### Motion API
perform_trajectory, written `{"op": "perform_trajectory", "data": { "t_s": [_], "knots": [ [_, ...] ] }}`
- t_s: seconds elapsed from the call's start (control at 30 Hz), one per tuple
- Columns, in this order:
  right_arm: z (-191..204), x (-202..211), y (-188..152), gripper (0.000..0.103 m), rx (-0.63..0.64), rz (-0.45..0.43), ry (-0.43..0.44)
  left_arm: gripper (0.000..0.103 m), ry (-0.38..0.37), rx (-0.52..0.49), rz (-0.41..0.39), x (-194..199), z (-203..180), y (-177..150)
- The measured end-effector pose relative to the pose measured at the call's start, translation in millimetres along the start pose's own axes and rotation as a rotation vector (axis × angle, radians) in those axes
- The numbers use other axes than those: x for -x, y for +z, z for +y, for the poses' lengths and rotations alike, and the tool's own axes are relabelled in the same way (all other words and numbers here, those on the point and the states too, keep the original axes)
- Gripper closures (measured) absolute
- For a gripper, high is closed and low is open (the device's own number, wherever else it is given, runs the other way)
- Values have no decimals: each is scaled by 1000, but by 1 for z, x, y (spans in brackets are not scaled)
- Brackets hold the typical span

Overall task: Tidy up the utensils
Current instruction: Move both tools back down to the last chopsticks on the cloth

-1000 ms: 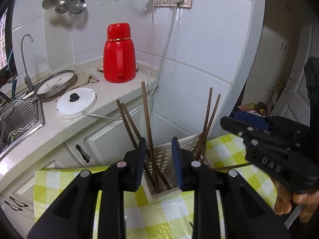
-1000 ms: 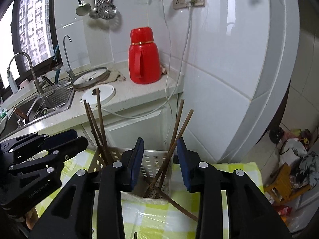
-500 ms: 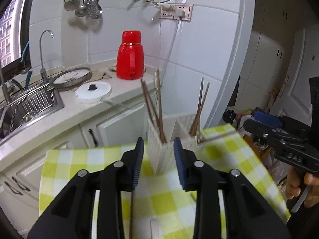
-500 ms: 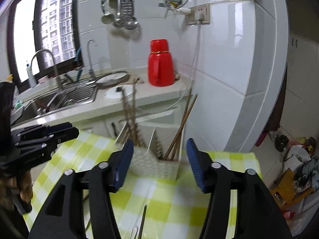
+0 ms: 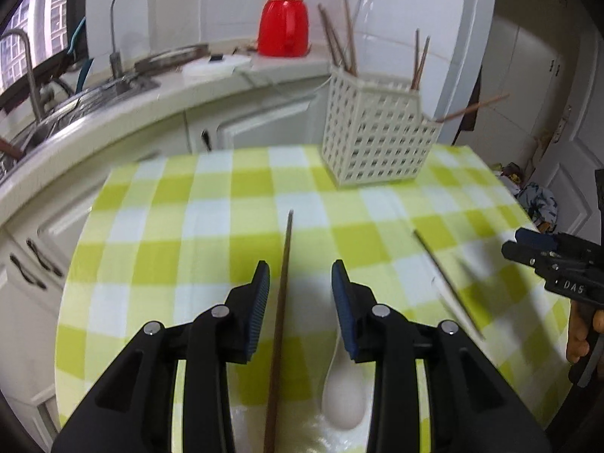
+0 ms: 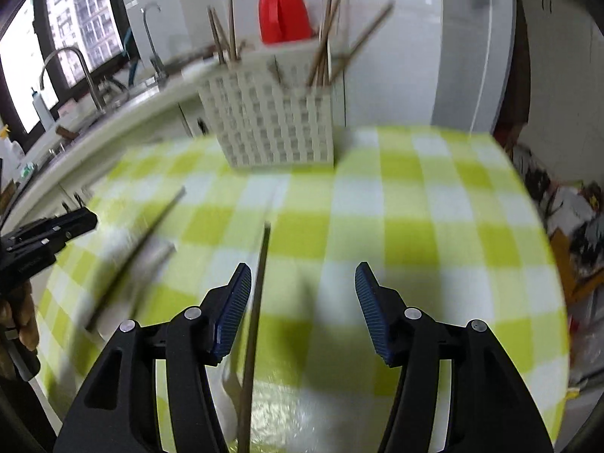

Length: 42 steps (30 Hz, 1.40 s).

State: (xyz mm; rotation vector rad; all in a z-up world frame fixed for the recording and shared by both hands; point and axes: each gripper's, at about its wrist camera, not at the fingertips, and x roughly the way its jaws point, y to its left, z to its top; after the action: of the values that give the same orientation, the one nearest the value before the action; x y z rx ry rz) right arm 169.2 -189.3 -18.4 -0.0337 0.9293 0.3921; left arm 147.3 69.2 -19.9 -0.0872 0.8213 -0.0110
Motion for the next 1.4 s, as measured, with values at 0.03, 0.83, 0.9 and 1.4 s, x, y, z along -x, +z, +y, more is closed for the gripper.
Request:
{"op": "perform_trajectory", "data": {
  "t_s": [0.03,0.83,0.9,1.4],
  "knots": [
    [2,-5,-4,49,2,16,5,70,-4,9,5,-2,3,-2],
    [26,-80,10,68,31,156,2,71,-25,-40,103,-55,7,4],
    [27,-83,12,70,36,161,0,71,-27,-44,111,-60,8,6],
    [43,-91,15,92,135,154,-62,91,-23,-63,177,-95,14,4]
  ]
}}
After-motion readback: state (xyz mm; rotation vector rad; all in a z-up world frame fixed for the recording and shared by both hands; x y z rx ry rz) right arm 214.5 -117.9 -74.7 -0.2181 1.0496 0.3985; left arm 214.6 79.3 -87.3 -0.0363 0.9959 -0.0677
